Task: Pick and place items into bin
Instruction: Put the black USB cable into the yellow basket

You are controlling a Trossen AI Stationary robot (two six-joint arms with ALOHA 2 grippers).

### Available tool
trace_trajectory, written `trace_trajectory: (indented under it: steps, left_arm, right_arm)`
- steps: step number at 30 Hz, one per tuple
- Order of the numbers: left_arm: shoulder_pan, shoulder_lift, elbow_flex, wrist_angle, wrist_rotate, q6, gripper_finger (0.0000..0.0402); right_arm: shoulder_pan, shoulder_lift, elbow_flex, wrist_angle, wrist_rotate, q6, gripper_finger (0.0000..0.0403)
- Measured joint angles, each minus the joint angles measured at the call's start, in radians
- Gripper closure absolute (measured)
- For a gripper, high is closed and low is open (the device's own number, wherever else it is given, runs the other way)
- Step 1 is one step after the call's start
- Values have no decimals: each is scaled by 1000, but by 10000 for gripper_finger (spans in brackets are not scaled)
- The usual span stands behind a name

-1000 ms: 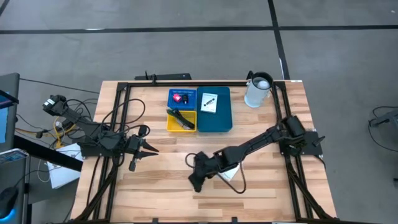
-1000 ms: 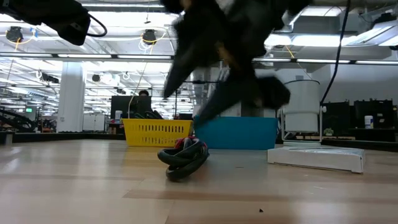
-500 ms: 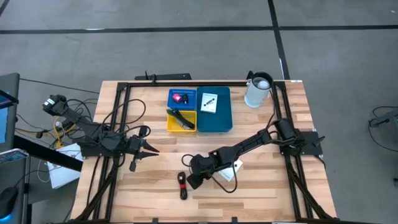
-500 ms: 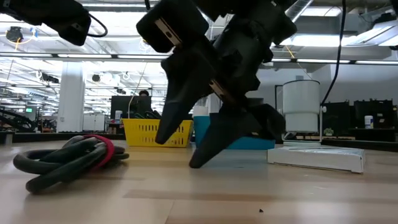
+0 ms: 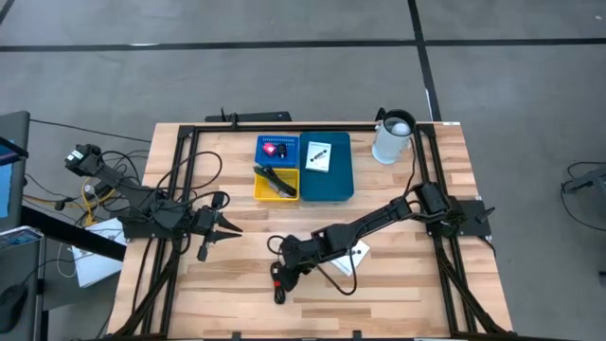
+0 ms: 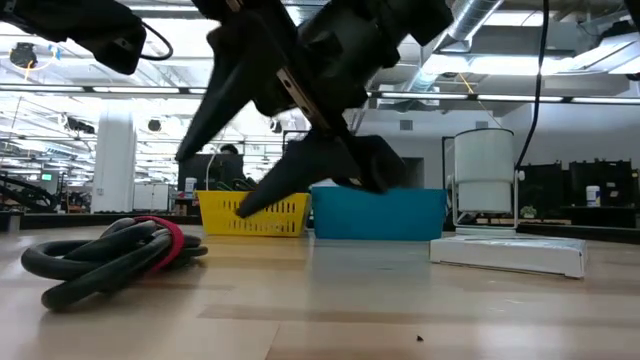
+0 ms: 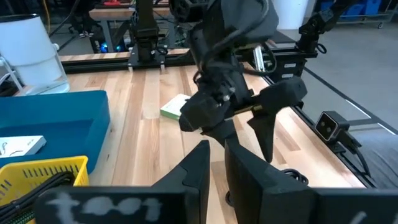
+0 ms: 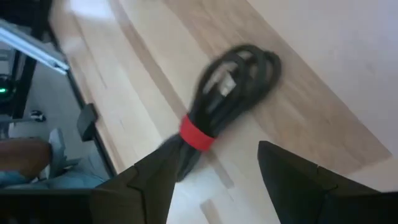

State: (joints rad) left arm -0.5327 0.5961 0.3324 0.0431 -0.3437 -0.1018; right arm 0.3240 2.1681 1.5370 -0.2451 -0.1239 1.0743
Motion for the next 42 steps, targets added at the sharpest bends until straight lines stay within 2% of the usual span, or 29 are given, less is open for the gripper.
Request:
trace_trajectory:
  steps: [7, 10, 13, 16, 20, 27, 33, 37, 40, 42]
  left_arm:
    - [0, 0, -1, -7, 51, 78, 363]
    - [0, 0, -1, 7, 51, 62, 363]
    - [0, 0, -1, 40, 51, 59, 363]
    - [0, 0, -1, 80, 48, 117, 363]
    - [0, 0, -1, 134, 18, 139, 363]
    - [2, 33, -1, 132, 15, 87, 362]
    - [43, 152, -1, 135, 6, 110, 326]
    - [64, 273, 34, 123, -12, 147, 283]
    - [69, 382, 100, 112, -12, 205, 254]
    - [68, 461, 161, 49, -8, 254, 241]
  right_arm:
    - [0, 0, 49, -2, 7, -153, 192]
    - [4, -7, 90, -3, 58, -256, 202]
    - [6, -13, 145, -2, 128, -388, 215]
    - [17, -40, 184, -18, 193, -518, 230]
    - [38, -119, 193, -66, 291, -635, 251]
    - [106, -292, 192, -363, 564, -691, 280]
    - [162, -387, 192, -552, 707, -690, 284]
    - [175, -410, 192, -627, 728, -682, 285]
    - [172, -413, 192, -677, 728, -670, 284]
    - [164, -413, 192, -721, 727, -650, 285]
